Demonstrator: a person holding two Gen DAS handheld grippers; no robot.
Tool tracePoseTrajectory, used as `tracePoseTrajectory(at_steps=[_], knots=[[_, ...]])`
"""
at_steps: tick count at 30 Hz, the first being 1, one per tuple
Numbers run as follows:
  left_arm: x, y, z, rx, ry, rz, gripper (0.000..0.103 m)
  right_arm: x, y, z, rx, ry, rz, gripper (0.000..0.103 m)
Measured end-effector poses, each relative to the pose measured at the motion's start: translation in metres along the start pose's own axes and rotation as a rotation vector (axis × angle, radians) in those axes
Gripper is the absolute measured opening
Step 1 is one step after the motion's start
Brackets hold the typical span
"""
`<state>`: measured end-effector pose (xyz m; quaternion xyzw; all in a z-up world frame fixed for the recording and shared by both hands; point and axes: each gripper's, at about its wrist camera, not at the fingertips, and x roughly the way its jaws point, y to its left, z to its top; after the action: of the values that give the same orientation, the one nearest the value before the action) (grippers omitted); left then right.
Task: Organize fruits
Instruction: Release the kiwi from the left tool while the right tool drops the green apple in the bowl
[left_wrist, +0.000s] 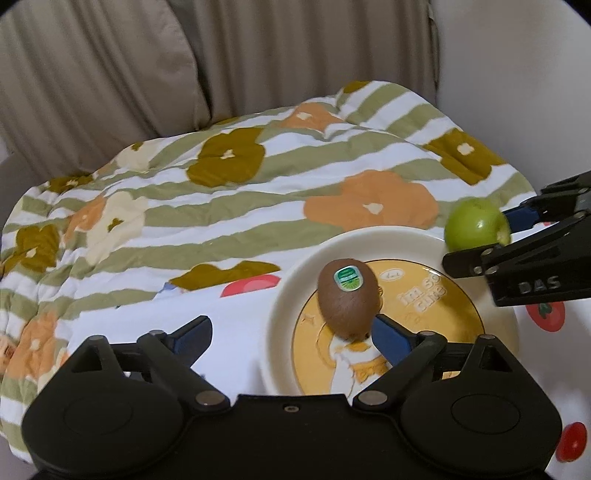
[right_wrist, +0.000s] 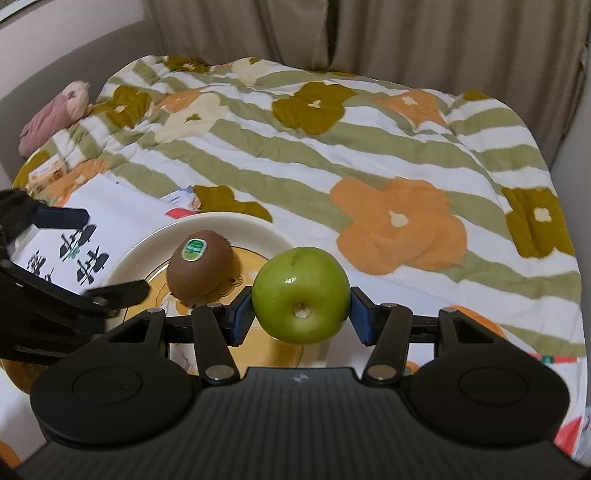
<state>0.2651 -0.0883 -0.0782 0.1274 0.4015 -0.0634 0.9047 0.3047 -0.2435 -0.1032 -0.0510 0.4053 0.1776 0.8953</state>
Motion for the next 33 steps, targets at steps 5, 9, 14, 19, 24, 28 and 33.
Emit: tracePoseTrajectory(at_steps=[5, 9, 14, 19, 24, 28, 33], knots=[[-0.017, 0.01, -0.009, -0.062, -0.004, 0.016, 0.096, 0.011, 0.019, -0.003, -0.124, -0.014, 0.017, 0.069], [-0.024, 0.012, -0.015, -0.076, -0.004, 0.035, 0.096, 0.022, 0.029, -0.004, -0.184, -0.018, 0.021, 0.069], [-0.026, 0.014, -0.022, -0.086, 0.009, 0.046, 0.096, 0.031, 0.033, -0.005, -0.201, -0.008, 0.036, 0.069], [-0.027, 0.015, -0.027, -0.087, 0.018, 0.049, 0.096, 0.034, 0.037, -0.007, -0.216, -0.005, 0.028, 0.079], [-0.032, 0.013, -0.031, -0.099, 0.012, 0.053, 0.096, 0.018, 0.037, -0.008, -0.203, -0.049, -0.019, 0.099], [-0.039, 0.011, -0.033, -0.109, 0.0, 0.05, 0.096, 0.008, 0.032, -0.014, -0.17, -0.037, -0.011, 0.099], [-0.048, 0.007, -0.034, -0.111, -0.009, 0.053, 0.096, -0.006, 0.028, -0.018, -0.151, -0.047, -0.023, 0.099]])
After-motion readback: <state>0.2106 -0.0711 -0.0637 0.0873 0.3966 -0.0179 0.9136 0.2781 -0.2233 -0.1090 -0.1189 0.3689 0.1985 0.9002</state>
